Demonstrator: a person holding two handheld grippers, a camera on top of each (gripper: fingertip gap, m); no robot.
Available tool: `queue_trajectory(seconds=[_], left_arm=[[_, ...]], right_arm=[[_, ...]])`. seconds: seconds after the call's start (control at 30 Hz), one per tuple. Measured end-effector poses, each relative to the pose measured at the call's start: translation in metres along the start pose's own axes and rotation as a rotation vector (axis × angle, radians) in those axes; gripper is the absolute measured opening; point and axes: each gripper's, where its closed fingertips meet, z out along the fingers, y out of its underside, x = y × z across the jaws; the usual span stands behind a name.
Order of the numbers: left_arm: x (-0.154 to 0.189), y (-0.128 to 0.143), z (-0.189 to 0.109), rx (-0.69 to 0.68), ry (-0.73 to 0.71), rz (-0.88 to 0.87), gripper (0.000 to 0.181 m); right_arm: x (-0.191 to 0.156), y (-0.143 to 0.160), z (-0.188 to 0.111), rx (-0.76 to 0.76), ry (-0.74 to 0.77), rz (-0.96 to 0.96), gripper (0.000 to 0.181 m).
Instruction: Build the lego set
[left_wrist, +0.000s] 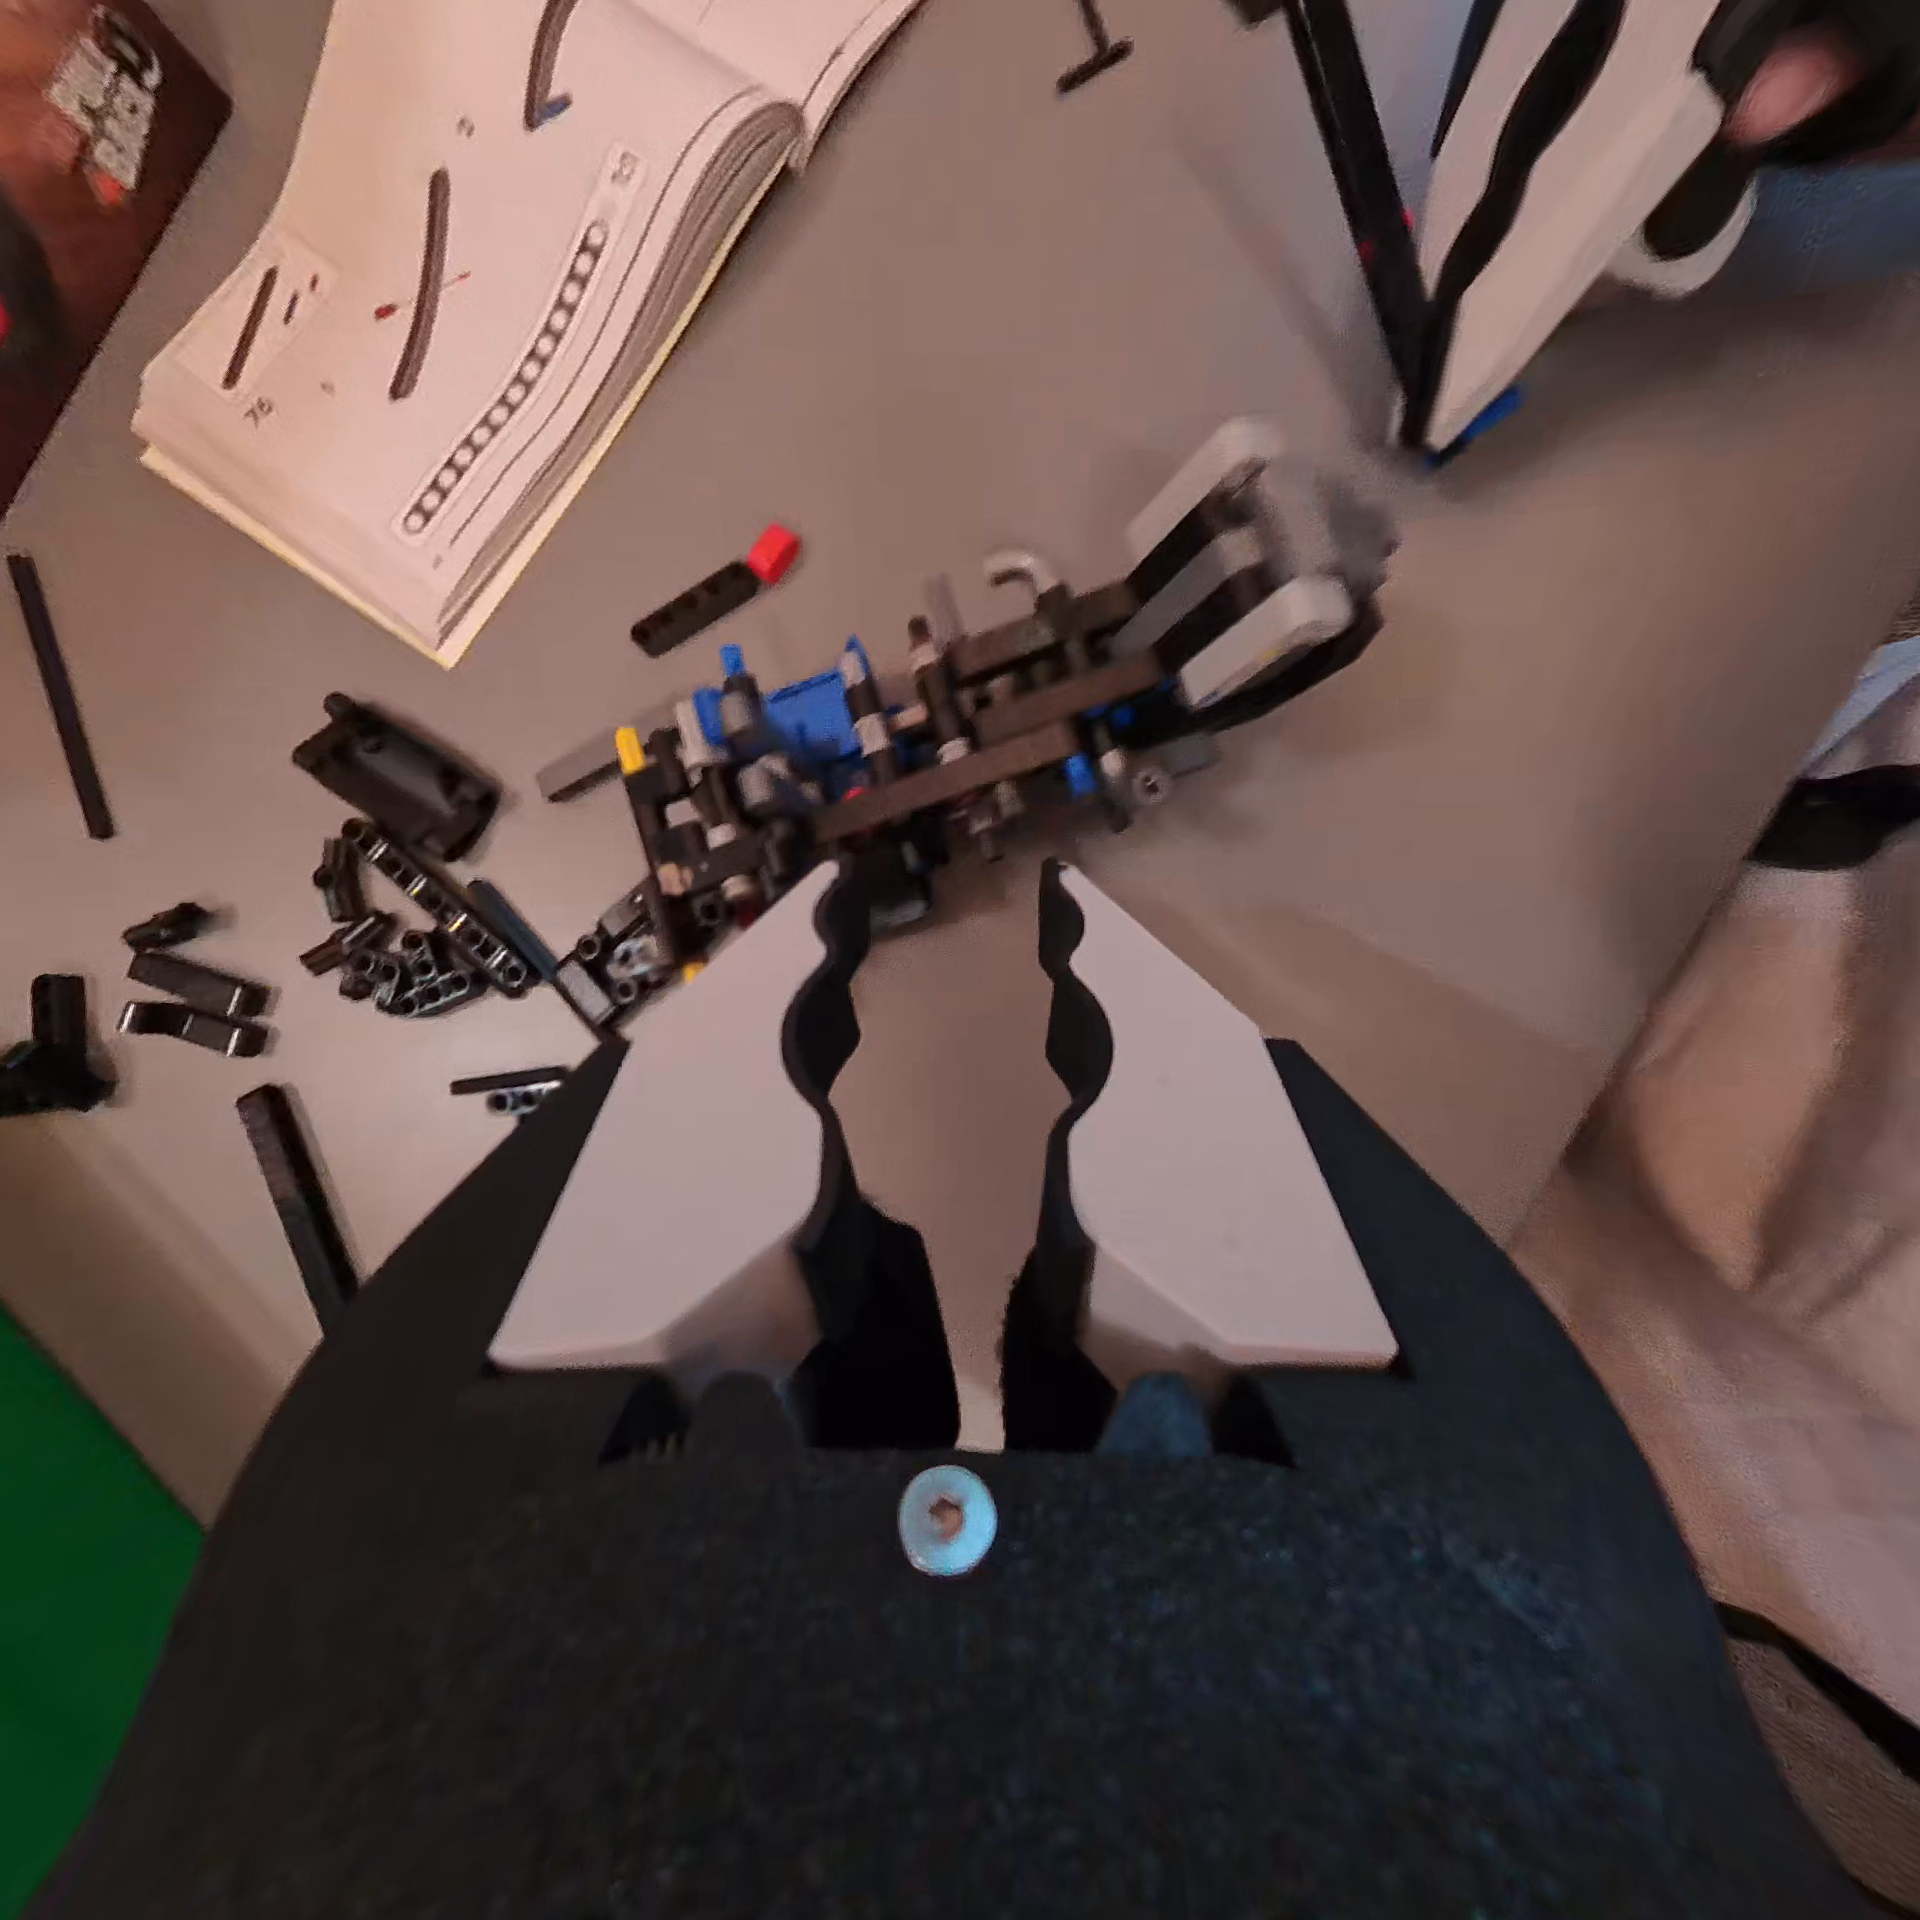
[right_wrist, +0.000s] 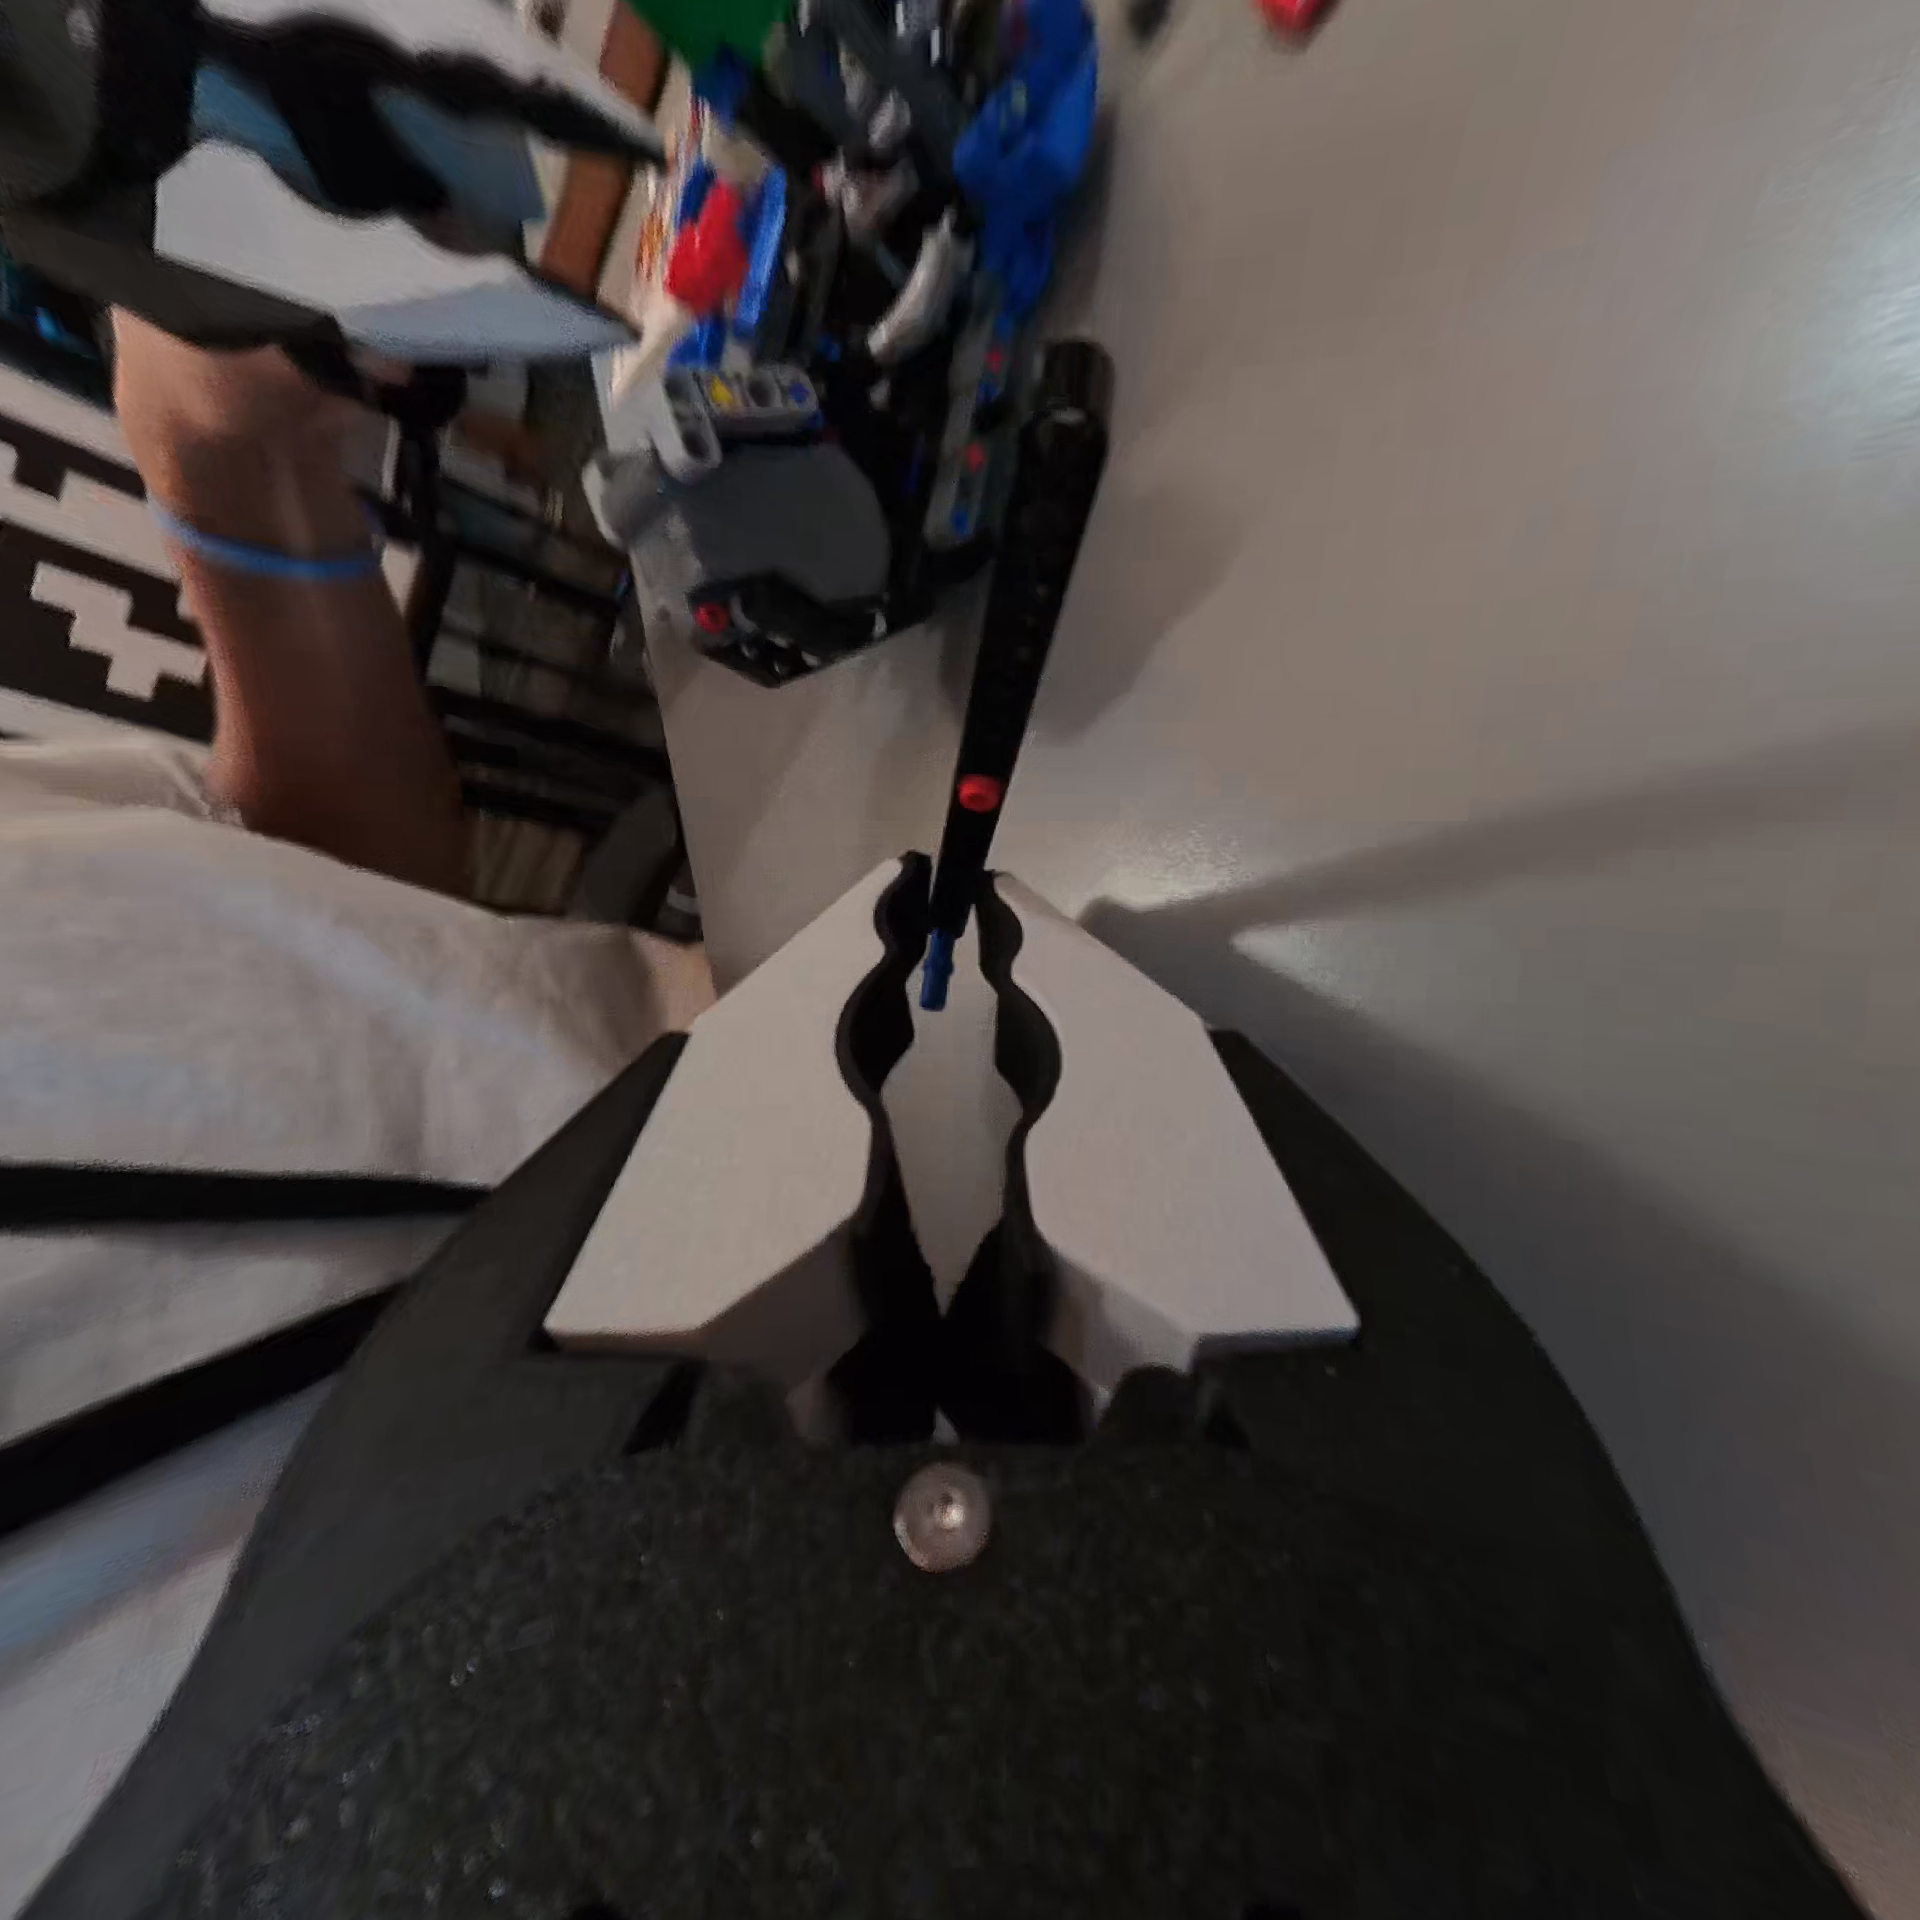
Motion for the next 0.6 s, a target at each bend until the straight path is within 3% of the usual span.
queue_trajectory(seconds=[0.13,0.2,0.3,0.4,0.5,0.6], left_arm=[[-0.033,0.024,0.0,0.054,-0.104,0.088,0.037],[-0.051,0.027,-0.003,0.116,-0.118,0.071,0.049],[-0.057,0.019,0.001,0.222,0.006,0.036,0.056],[-0.052,0.013,0.014,0.241,0.132,0.029,0.055],[-0.048,0.018,0.029,0.193,0.123,0.076,0.049],[-0.048,0.016,0.034,0.22,0.039,0.103,0.043]], right_arm=[[0.004,0.008,0.007,-0.159,-0.057,0.047,0.008],[0.006,0.01,0.006,-0.213,-0.028,0.04,0.012],[0.008,0.012,0.002,-0.297,0.02,0.038,0.014],[0.007,0.001,-0.012,-0.316,0.073,0.067,0.03],[-0.01,-0.047,-0.029,-0.166,0.173,-0.019,0.042],[-0.038,-0.099,-0.017,-0.038,0.316,-0.215,0.058]])
